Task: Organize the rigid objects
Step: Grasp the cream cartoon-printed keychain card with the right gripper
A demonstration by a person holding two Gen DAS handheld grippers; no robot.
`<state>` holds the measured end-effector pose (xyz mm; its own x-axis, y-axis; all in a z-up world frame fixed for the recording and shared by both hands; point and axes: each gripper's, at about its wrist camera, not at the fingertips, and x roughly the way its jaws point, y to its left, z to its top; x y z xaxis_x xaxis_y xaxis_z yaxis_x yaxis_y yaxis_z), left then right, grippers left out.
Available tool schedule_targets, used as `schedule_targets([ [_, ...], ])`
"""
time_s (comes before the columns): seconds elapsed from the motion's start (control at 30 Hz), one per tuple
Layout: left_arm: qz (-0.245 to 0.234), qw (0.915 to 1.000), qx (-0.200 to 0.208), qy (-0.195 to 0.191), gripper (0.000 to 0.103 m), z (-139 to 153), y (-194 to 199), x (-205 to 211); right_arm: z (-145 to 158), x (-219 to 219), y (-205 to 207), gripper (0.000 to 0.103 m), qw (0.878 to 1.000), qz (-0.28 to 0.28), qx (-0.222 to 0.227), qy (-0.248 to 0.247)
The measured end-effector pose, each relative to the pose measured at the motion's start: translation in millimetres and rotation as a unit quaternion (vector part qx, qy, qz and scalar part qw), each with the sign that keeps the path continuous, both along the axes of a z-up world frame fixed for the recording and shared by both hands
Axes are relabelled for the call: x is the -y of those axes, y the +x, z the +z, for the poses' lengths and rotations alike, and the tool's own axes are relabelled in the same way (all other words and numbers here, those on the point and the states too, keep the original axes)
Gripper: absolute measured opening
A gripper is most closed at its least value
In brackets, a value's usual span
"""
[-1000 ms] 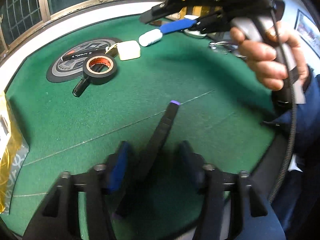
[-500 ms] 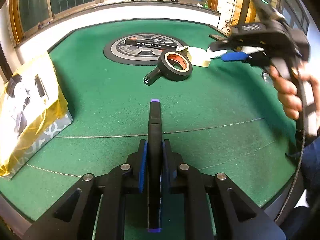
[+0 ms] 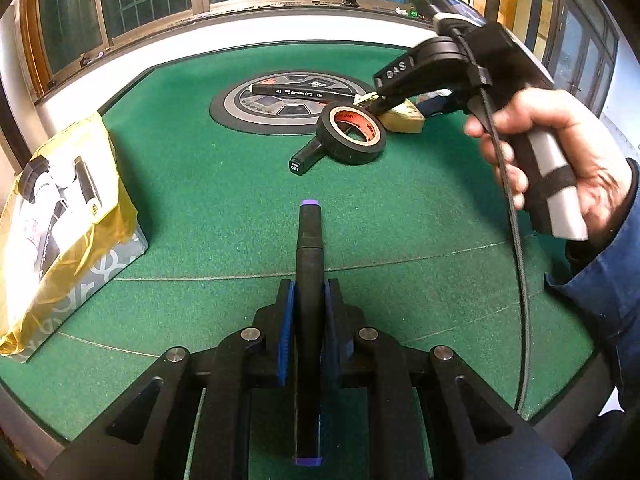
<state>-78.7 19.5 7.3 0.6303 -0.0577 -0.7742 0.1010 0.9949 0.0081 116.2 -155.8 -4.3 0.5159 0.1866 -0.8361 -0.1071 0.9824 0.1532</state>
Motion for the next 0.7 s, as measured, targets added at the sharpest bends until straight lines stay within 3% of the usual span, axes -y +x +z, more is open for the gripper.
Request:
schedule_targets([
  [0.13, 0.001, 1.0, 0.001, 0.002, 0.013, 0, -1, 1, 2, 18, -21, 0.044, 0.999, 0.007, -0.016, 0.034],
  [0.27, 0.001, 1.0, 0.002, 0.001, 0.013, 1, 0, 2, 3, 35, -73, 0.044, 0.998, 0.03, -0.024, 0.054],
  [0.43, 0.0, 1.0, -0.002, 0.007, 0.013, 2, 3, 6, -4, 34, -149, 0.045, 0.99, 0.124, -0.026, 0.066],
  [0.57, 0.003, 0.9999, -0.005, 0.01, 0.013, 3, 4, 7, 1, 21, -163, 0.045, 0.985, 0.171, 0.0, 0.012],
  [0.7, 0.005, 0.9999, -0.009, 0.008, 0.013, 2, 7, 6, 0, 20, -158, 0.046, 0.983, 0.181, -0.018, -0.012],
])
